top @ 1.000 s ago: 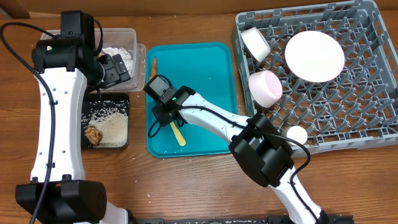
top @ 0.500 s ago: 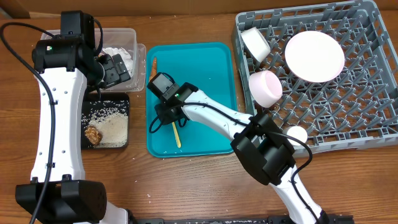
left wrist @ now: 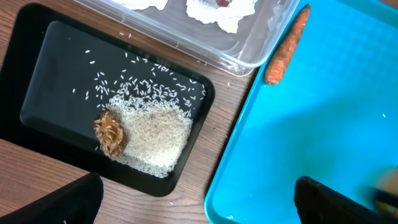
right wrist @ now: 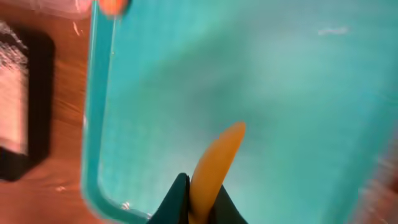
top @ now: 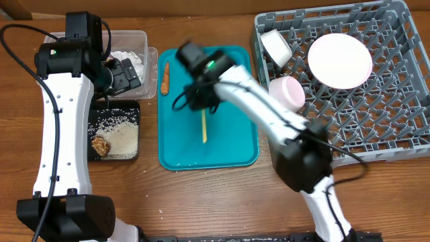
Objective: Sort waste into correct bins and load items into the dishwasher
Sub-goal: 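Lift the yellow spoon and lay it in the dish rack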
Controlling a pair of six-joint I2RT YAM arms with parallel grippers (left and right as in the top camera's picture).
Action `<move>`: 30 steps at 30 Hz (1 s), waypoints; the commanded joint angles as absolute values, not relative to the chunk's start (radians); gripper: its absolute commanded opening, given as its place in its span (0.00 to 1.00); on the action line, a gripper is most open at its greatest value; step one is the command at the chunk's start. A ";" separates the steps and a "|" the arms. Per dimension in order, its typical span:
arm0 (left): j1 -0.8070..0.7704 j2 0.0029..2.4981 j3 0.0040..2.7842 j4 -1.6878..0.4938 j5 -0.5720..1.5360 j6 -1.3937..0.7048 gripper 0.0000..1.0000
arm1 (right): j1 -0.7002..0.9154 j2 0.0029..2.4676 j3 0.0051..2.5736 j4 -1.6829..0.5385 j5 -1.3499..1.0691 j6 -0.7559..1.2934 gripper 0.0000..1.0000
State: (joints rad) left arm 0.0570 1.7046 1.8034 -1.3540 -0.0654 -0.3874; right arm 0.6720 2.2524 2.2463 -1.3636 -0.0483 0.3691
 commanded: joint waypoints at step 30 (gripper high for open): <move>0.059 1.713 1.810 -1.353 -0.078 -0.389 1.00 | -0.039 1.986 1.789 -1.520 0.340 1.091 0.96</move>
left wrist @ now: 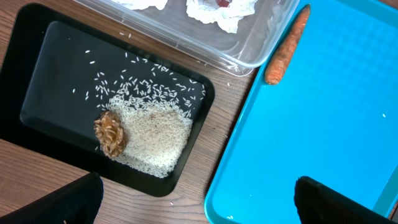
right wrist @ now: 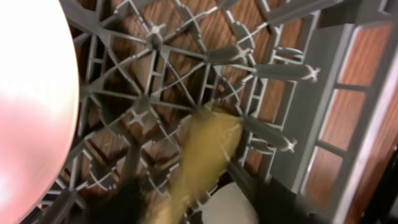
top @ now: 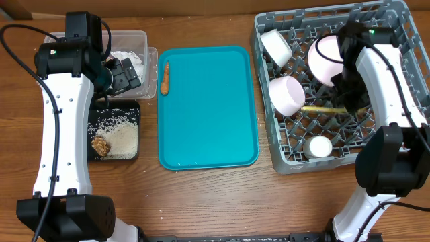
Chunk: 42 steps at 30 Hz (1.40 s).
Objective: Sort waste into correct bins and load items into the dishwasher
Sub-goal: 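Lift the yellow spoon and lay it in the dish rack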
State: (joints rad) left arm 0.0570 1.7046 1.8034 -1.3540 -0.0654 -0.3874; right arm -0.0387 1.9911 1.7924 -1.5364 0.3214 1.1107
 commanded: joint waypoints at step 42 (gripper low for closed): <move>0.059 1.713 1.810 -1.353 -0.078 -0.389 1.00 | -0.245 2.035 1.668 -1.050 -0.024 0.734 0.04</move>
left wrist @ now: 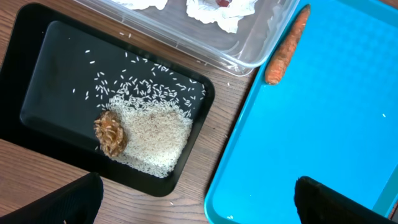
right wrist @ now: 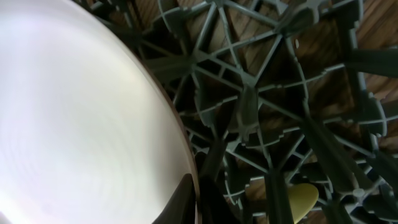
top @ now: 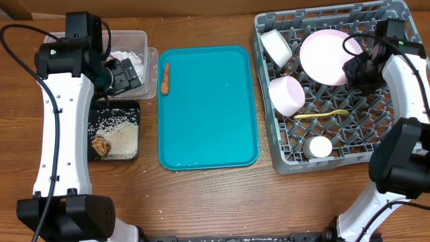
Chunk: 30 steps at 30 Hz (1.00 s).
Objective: Sort waste into correct bins and load items into the dishwasher
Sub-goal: 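Lift the yellow spoon and lay it in the dish rack, then withdraw the right gripper and reach the left gripper to the carrot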
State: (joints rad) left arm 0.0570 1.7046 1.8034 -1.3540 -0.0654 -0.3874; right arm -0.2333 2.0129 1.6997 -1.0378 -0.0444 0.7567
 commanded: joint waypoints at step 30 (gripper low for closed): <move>0.059 1.713 1.810 -1.353 -0.078 -0.389 1.00 | 0.137 1.837 1.712 -0.750 1.005 0.241 0.04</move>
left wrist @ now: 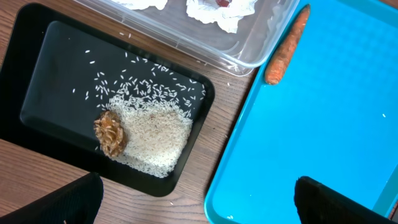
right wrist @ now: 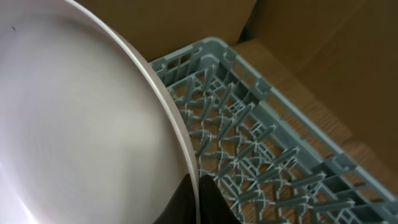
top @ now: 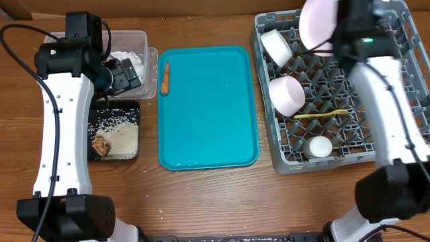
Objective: Sort waste into correct bins and load items into the dishwasher
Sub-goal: 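Withdraw the right gripper and reach the left gripper to the carrot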
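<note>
A pale pink plate (top: 318, 24) is held up on edge over the back of the grey dish rack (top: 396, 101). My right gripper (right wrist: 196, 186) is shut on its rim; the plate (right wrist: 81, 124) fills the left of the right wrist view. In the rack are a white cup (top: 275, 46), a pink bowl (top: 287, 94), a yellow utensil (top: 321, 114) and a small white cup (top: 317, 146). An orange carrot (top: 164, 77) lies on the left edge of the teal tray (top: 208, 134). My left gripper (left wrist: 199, 199) hangs open, holding nothing, over the black bin (left wrist: 37, 99) and the tray's edge.
The black bin holds rice (left wrist: 155, 130) and a brown food lump (left wrist: 111, 134). A clear tub (left wrist: 249, 43) with crumpled tissue stands behind it. Cardboard walls rise behind the rack (right wrist: 267, 143).
The plate lay tilted in the rack's back with my right gripper at its right rim. Now it is raised on edge over the rack's back left. The left arm has not moved.
My right gripper first held the yellow utensil over the teal tray, then held it over the rack. Then the utensil lay in the rack and the gripper was at the plate's rim. Now the plate is lifted clear.
</note>
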Controlling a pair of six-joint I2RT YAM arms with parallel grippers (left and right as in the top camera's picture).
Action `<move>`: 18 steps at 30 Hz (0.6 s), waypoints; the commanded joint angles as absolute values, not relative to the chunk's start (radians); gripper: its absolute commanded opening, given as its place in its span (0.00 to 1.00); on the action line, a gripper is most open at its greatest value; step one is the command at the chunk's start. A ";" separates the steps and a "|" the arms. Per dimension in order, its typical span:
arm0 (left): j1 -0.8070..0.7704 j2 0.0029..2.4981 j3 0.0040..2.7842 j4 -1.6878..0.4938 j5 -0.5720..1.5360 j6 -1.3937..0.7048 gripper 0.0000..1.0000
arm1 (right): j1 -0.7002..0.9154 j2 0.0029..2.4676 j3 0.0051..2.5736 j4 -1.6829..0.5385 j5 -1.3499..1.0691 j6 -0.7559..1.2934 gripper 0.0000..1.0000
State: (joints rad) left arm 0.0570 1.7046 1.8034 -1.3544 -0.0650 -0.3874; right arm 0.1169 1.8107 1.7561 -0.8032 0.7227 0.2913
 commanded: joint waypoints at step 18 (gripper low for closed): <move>0.059 1.713 1.810 -1.353 -0.078 -0.389 1.00 | 0.134 1.876 1.557 -0.642 0.892 0.232 0.04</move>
